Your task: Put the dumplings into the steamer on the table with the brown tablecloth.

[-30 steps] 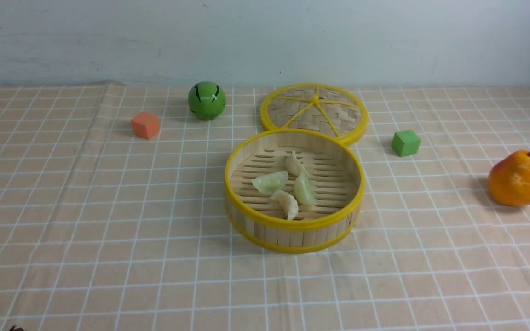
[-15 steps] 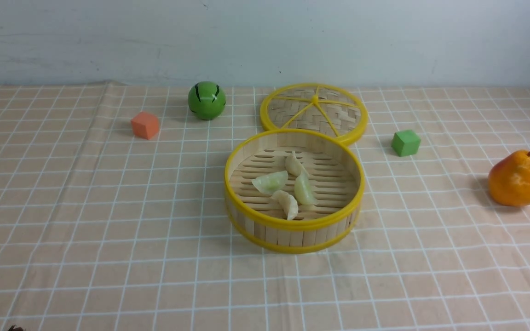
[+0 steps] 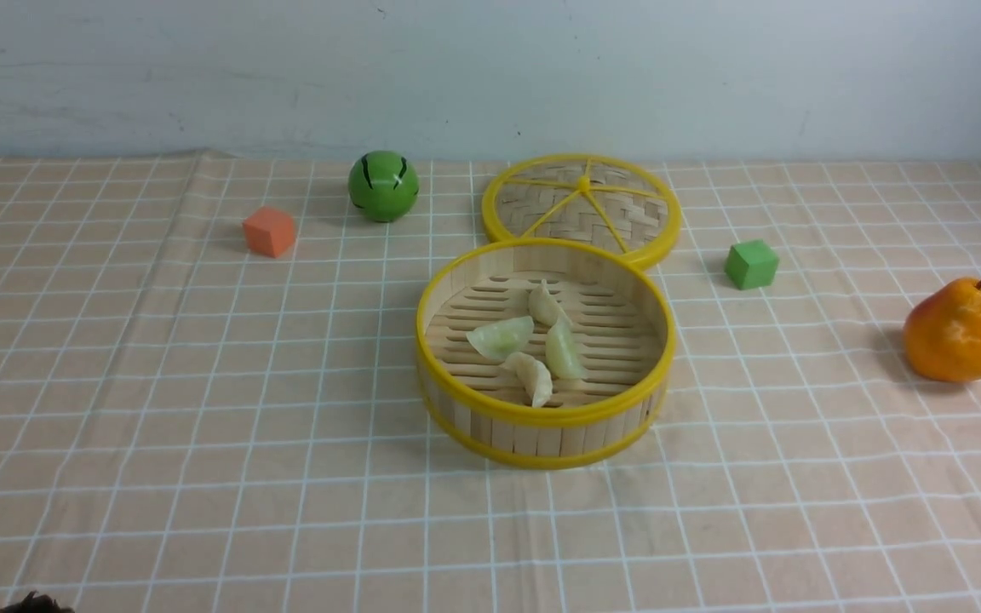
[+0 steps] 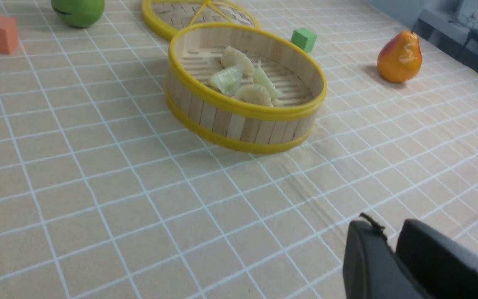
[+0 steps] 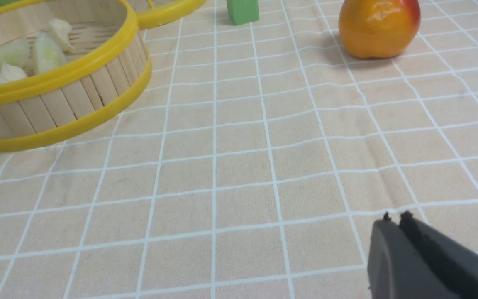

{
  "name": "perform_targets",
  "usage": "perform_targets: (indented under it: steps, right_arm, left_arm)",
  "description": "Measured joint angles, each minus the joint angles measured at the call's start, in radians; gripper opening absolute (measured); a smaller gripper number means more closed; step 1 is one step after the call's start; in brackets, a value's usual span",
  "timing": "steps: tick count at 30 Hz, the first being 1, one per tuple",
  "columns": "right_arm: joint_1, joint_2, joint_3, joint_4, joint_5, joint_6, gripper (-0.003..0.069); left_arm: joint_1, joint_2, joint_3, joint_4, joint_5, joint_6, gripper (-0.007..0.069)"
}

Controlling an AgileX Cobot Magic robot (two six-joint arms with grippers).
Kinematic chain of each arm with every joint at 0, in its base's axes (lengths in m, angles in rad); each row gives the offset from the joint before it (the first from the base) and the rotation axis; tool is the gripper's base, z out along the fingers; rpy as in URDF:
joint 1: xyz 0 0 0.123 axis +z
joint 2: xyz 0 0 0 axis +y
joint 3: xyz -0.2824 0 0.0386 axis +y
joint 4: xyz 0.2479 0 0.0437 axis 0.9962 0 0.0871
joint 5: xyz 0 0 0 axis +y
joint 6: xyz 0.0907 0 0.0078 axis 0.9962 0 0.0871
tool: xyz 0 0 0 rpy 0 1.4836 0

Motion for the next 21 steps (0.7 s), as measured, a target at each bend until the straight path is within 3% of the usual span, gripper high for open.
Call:
perform_targets:
  steps: [3,6,7,10,14,17,21]
  right_arm:
    - [0.000,0.000,0.000,0.000,0.000,0.000,0.0029]
    - [0.000,0.000,0.000,0.000,0.000,0.000,0.0034]
    - [0.000,0.000,0.000,0.000,0.000,0.000,0.0037]
    - [0.000,0.000,0.000,0.000,0.000,0.000,0.0043]
    - [0.000,0.000,0.000,0.000,0.000,0.000,0.0047]
    - [0.000,0.000,0.000,0.000,0.000,0.000,0.0051]
    - [0.000,0.000,0.000,0.000,0.000,0.000,0.0055]
  left_arm:
    - [0.101,-0.026,0.061,-0.011,-0.146,0.008,-0.0005]
    - [0.208,-0.061,0.113,-0.017,-0.236,0.027,-0.0014]
    - [0.307,-0.096,0.165,-0.027,-0.303,0.037,-0.0014]
    - [0.440,-0.144,0.229,-0.028,-0.356,0.040,-0.0014]
    - [0.607,-0.161,0.305,-0.031,-0.360,0.043,-0.0014]
    - [0.679,-0.161,0.330,-0.025,-0.324,0.043,-0.0014]
    - [0.686,-0.161,0.333,-0.011,-0.227,0.043,-0.0014]
